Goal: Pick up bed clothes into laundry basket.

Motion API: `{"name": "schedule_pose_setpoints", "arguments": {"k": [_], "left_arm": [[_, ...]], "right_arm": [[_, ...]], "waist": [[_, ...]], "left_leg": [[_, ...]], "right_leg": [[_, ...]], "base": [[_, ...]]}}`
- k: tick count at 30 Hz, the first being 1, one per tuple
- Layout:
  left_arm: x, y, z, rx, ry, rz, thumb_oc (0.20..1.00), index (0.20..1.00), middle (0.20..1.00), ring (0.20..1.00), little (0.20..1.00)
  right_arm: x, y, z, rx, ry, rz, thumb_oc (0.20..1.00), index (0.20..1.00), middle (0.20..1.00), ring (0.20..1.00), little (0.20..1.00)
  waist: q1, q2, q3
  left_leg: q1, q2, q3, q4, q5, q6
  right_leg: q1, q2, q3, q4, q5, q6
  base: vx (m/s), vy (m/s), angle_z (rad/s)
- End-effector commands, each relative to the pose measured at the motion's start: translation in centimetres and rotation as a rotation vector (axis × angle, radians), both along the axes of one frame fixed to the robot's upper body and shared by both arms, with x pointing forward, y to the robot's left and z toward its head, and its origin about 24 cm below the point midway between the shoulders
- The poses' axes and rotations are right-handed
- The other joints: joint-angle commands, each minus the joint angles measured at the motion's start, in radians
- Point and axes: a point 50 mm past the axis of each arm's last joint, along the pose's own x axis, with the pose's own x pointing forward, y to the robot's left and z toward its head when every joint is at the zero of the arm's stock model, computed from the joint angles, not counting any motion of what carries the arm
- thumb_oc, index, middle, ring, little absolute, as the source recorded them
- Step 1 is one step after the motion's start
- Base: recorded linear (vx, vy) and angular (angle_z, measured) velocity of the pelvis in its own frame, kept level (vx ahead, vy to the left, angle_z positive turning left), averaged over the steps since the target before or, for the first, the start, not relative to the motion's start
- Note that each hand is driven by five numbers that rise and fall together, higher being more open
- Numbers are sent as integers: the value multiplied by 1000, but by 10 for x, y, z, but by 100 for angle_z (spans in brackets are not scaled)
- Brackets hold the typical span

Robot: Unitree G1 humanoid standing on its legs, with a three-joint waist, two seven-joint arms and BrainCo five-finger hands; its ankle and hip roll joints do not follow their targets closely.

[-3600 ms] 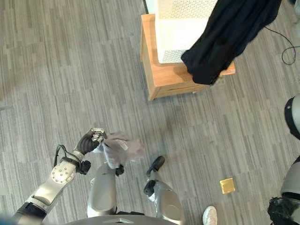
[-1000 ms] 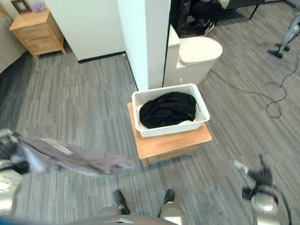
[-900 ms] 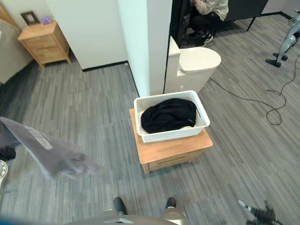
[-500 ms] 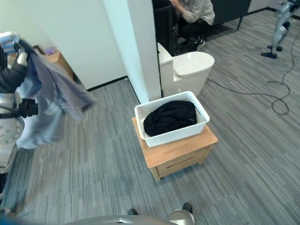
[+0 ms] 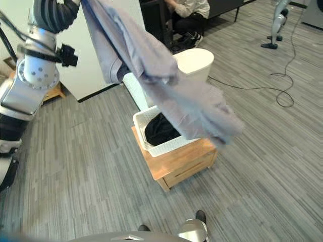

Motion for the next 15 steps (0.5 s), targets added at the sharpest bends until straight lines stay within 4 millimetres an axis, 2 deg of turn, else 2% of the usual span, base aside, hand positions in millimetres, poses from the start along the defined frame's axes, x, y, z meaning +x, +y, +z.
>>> {"name": "schedule_pose_setpoints", "arguments": {"k": [1, 8, 13, 15], "left_arm": [[-24, 26, 61, -46, -229, 133, 200, 200, 200, 200, 200], [-7, 0, 57, -39, -176, 101, 200, 200, 200, 200, 200], [3, -14, 42, -44, -115, 61, 200, 200, 200, 200, 200], [10, -23, 29, -46, -66, 35, 200, 200, 200, 200, 200]], "right_arm": [[-2, 9, -4, 20, 14, -13, 1000, 1000, 1000, 1000, 1000], [18, 7, -3, 7, -22, -5, 1000, 1000, 1000, 1000, 1000], [22, 6, -2, -1, -28, 6, 1000, 1000, 1000, 1000, 1000], [24, 6, -2, -4, -27, 14, 1000, 1000, 1000, 1000, 1000]], "waist": [[4, -49, 11], [-8, -42, 21], [-27, -28, 38], [-38, -20, 52]], "left_leg": [[67, 94, -15, 13, -34, -81], [56, 94, -7, 13, -29, -81], [39, 93, 0, 13, -25, -81], [30, 92, 2, 13, -21, -83]], "right_leg": [[-9, -89, 12, 12, -24, 94], [-30, -89, 24, 12, -20, 93], [-57, -93, 35, 12, -16, 93], [-70, -95, 39, 12, -14, 93]], "base": [[10, -6, -8], [2, -13, -5], [-25, 5, -3], [-36, 12, -11]]}}
